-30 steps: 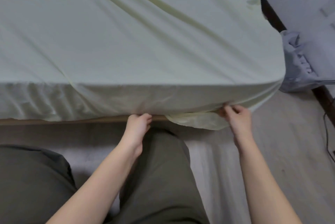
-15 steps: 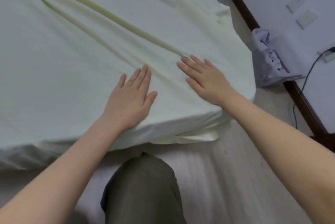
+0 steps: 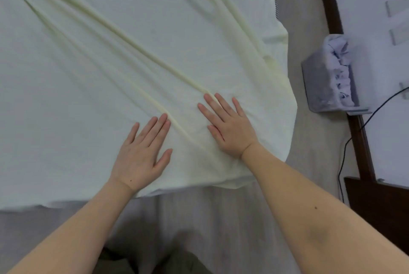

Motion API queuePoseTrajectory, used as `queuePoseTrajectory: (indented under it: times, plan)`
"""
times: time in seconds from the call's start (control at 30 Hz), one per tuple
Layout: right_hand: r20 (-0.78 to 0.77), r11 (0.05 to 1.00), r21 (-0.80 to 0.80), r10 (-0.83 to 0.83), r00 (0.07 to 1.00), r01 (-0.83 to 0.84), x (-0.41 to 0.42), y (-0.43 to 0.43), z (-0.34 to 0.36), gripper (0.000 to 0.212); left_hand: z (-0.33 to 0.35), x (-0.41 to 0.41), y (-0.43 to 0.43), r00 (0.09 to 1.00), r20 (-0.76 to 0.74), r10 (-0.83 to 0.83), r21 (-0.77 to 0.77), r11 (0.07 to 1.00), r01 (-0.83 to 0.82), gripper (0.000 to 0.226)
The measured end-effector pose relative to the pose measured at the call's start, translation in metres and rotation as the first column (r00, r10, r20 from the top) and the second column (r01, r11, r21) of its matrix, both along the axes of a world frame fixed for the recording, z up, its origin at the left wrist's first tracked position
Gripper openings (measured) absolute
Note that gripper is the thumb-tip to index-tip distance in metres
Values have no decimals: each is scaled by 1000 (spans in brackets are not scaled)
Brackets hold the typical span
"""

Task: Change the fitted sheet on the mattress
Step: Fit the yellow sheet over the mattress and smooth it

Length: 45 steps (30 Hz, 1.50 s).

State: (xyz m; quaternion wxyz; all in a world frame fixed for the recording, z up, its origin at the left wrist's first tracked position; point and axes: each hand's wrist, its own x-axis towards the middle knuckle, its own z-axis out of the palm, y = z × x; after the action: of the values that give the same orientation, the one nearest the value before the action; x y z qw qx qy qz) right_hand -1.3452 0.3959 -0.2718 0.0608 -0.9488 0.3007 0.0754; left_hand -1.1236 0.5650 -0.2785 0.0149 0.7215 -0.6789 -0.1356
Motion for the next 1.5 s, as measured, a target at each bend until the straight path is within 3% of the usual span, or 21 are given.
queuePoseTrajectory:
  times: [0.4,0.63,0.73,0.8,0.87,0.93,1.03,1.13,1.23,1.33,1.4,1.5]
  plan:
    - [83,998,59,21,996,-26,-5,-5,-7,56,-8,1,0,1000,-16,4,-31,999,-5,64]
    - [-69,981,189,66,995,-52,-5,-14,5,62,3,0,-1,998,-34,45,79,996,-42,62]
    - [-138,942,312,177,974,-127,-10,-31,14,66,19,-21,-7,968,-79,237,122,966,-227,58]
    - [-187,887,413,304,934,-206,-14,-53,21,69,30,-49,-18,866,-176,469,148,882,-448,59]
    - [-273,857,467,371,888,-215,-21,-82,32,76,42,-84,-34,655,-295,695,247,718,-651,59]
    - [-365,891,445,269,891,-87,-30,-117,44,88,53,-120,-48,473,-349,809,368,582,-725,62]
    - [-492,949,308,101,865,64,-40,-176,59,94,67,-169,-65,331,-381,863,522,496,-694,69]
    - [-525,957,233,-26,851,174,-39,-241,68,91,76,-207,-89,276,-417,866,594,489,-639,69]
    - [-345,901,221,-286,894,374,-25,-296,68,88,82,-229,-124,292,-460,838,590,535,-605,68]
    - [-140,849,278,-427,894,449,-5,-329,65,81,88,-232,-160,177,-491,853,573,469,-672,67]
    - [-153,871,248,-396,905,423,9,-347,65,81,92,-228,-193,67,-476,877,524,344,-779,64]
    - [-233,895,140,-385,893,423,26,-367,67,54,97,-232,-249,53,-409,911,480,264,-836,69]
